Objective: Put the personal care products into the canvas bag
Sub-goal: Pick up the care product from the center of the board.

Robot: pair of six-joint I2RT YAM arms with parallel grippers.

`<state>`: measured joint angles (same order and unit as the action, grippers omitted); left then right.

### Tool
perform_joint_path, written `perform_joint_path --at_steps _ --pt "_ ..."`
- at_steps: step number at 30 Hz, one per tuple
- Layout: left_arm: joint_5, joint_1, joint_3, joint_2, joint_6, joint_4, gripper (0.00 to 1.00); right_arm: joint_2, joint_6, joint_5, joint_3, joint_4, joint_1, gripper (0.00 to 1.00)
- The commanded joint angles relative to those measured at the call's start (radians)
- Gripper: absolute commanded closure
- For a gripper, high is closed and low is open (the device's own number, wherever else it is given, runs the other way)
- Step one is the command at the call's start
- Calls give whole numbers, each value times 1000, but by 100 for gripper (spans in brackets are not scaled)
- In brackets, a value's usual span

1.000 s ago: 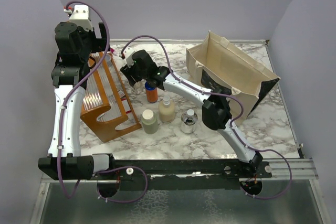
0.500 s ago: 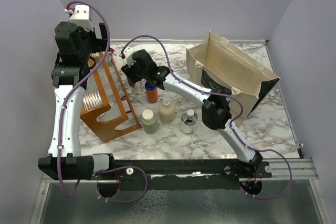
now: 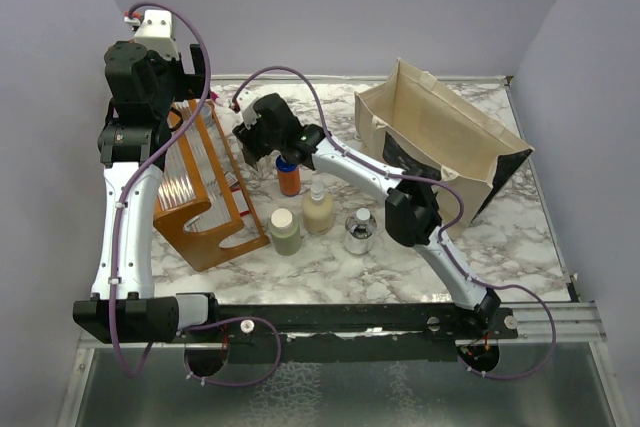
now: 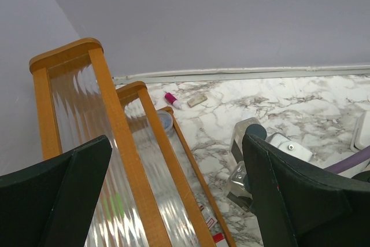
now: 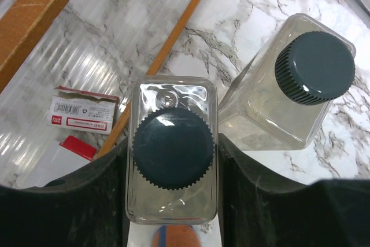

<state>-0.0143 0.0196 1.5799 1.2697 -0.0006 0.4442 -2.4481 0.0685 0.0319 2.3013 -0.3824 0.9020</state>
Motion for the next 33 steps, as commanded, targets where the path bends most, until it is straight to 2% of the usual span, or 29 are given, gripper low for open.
perform_joint_path --at_steps 1,5,8,23,33 --pt "-28 6 11 -27 14 9 1 8 7 -34 32 0 -5 62" --pt "-39 6 4 -27 23 8 1 34 13 -59 72 -4 -9 89" --pt "-48 6 -1 -30 26 7 1 73 15 -77 83 12 -12 98" --pt "-72 6 -4 -29 33 2 1 201 24 -265 230 -64 -57 99" --pt "-58 6 61 3 -15 -12 1 367 62 -266 285 -108 -113 99"
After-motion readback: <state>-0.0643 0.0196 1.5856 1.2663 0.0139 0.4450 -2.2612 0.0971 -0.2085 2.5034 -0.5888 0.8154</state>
